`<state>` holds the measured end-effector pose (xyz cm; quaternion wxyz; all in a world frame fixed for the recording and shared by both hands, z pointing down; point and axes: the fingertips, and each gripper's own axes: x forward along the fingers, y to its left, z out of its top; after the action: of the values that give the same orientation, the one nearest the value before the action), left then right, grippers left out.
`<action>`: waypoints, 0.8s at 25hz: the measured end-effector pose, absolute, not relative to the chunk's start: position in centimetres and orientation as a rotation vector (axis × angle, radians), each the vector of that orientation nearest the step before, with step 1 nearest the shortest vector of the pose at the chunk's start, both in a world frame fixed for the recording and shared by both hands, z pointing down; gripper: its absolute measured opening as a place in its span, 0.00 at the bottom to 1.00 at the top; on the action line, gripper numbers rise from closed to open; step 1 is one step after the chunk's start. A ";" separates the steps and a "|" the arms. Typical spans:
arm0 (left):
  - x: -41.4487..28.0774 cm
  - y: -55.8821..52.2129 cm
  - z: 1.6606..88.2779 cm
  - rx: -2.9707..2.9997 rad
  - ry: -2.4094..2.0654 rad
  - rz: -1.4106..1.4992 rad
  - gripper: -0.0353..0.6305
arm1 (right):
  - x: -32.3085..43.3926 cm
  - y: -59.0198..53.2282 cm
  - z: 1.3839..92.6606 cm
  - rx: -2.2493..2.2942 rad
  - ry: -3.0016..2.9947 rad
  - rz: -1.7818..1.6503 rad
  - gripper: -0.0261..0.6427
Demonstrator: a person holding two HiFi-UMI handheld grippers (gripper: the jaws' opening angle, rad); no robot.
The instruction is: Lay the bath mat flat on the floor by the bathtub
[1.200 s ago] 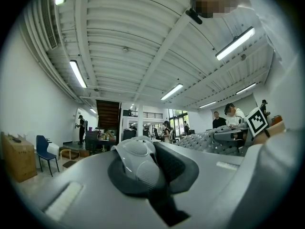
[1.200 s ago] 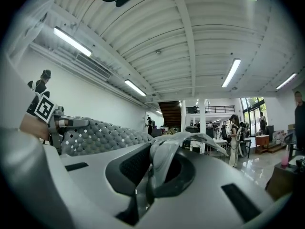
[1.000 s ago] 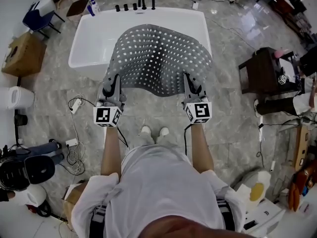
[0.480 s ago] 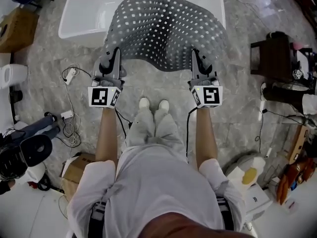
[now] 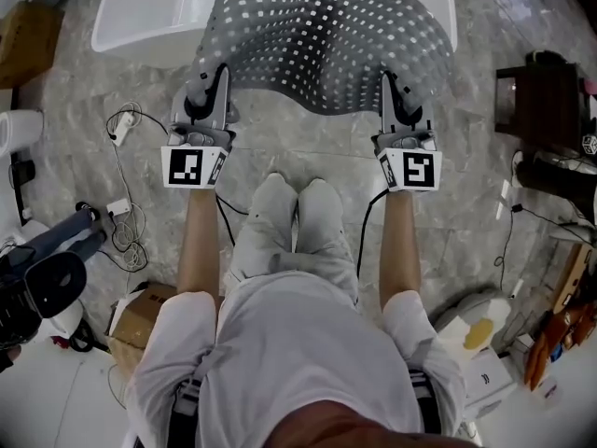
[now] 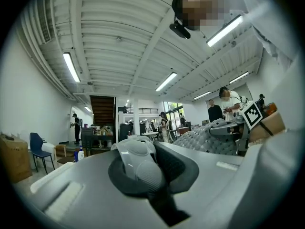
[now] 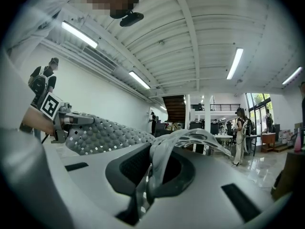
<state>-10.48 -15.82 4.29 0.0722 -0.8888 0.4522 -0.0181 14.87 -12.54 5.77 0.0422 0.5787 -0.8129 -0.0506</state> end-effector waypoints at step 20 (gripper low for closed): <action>-12.9 -16.2 35.6 -2.678 1.367 0.116 0.09 | 14.7 -12.6 36.7 1.763 -2.505 -0.322 0.07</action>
<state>-12.94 -16.24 35.57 0.0663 -0.8880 0.4535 0.0384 14.69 -12.61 36.65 0.0306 0.5721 -0.8129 -0.1045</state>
